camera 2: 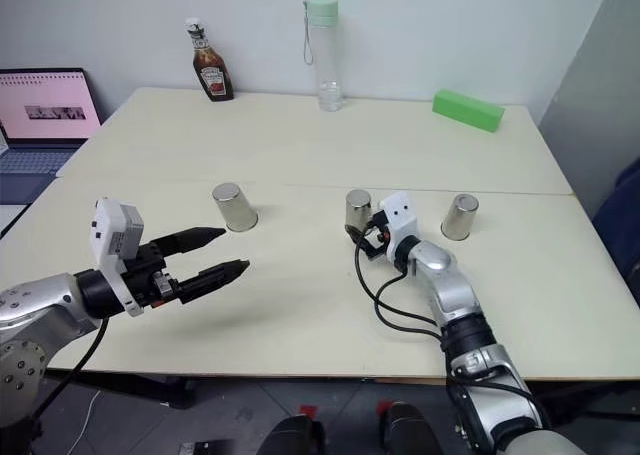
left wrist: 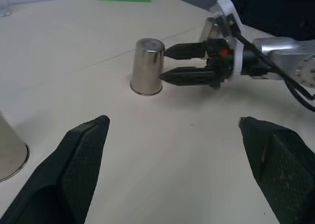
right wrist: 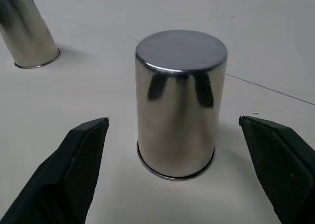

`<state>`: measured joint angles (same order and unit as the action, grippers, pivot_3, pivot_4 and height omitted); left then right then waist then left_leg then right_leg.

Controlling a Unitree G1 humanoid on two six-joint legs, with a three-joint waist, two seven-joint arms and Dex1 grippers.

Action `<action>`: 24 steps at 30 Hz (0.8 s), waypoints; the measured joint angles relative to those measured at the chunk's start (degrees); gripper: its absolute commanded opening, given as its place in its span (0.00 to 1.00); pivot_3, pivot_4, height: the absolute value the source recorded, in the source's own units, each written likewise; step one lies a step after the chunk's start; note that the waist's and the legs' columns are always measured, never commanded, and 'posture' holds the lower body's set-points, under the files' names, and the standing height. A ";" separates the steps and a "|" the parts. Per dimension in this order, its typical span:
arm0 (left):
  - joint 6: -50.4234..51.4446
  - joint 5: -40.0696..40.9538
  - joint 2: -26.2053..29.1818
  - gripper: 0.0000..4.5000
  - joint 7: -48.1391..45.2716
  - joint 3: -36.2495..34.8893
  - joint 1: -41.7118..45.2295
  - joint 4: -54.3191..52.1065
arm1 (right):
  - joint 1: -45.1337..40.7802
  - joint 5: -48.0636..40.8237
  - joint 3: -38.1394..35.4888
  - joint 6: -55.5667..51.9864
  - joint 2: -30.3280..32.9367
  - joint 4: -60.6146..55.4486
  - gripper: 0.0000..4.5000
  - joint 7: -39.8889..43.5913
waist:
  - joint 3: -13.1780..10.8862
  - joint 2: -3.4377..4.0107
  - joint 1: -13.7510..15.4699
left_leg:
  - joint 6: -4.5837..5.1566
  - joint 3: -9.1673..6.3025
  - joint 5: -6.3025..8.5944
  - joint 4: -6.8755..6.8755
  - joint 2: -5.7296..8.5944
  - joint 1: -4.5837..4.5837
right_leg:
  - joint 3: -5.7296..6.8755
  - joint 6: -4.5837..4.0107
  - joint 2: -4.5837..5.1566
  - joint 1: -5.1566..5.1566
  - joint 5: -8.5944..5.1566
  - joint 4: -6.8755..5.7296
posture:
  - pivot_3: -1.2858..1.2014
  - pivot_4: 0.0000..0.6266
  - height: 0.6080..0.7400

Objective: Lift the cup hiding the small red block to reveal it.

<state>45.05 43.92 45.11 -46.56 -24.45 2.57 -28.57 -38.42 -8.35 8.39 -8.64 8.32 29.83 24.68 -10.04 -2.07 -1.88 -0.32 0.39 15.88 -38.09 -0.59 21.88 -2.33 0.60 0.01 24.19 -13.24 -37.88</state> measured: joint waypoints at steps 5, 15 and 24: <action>-0.51 -0.04 0.14 0.99 0.67 0.00 -0.17 0.00 | -5.96 1.33 -0.89 4.07 -2.37 10.35 1.00 -0.28 | -0.02 0.02 -0.25 | 0.00 0.01 0.00 -0.01 -0.02 -0.03 | -0.01 0.00 -0.02 0.00 0.00 -0.04 | 0.52 0.24 1.00; -0.78 -0.16 0.84 1.00 0.79 0.11 0.07 0.40 | -11.19 2.39 -4.08 11.61 -6.28 22.82 0.88 -0.45 | -0.02 0.04 -0.58 | 0.00 -0.02 0.00 0.00 -0.01 -0.02 | 0.00 -0.01 -0.02 0.00 0.01 -0.04 | 0.52 0.24 1.00; -0.81 -0.22 1.19 1.00 0.79 0.35 0.05 0.95 | -12.55 2.62 -5.60 15.45 -6.57 25.59 0.60 0.14 | -0.03 0.05 -0.77 | 0.00 -0.04 0.00 0.00 -0.02 -0.03 | 0.01 -0.02 -0.02 0.00 0.00 -0.06 | 0.52 0.24 1.00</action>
<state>44.24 43.70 46.30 -45.78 -24.10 2.62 -27.61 -50.97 -5.73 2.79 6.81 1.74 55.42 24.83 -10.08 -2.02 -2.65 -0.32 0.35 15.88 -38.09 -0.61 21.86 -2.32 0.59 -0.01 24.19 -13.24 -37.94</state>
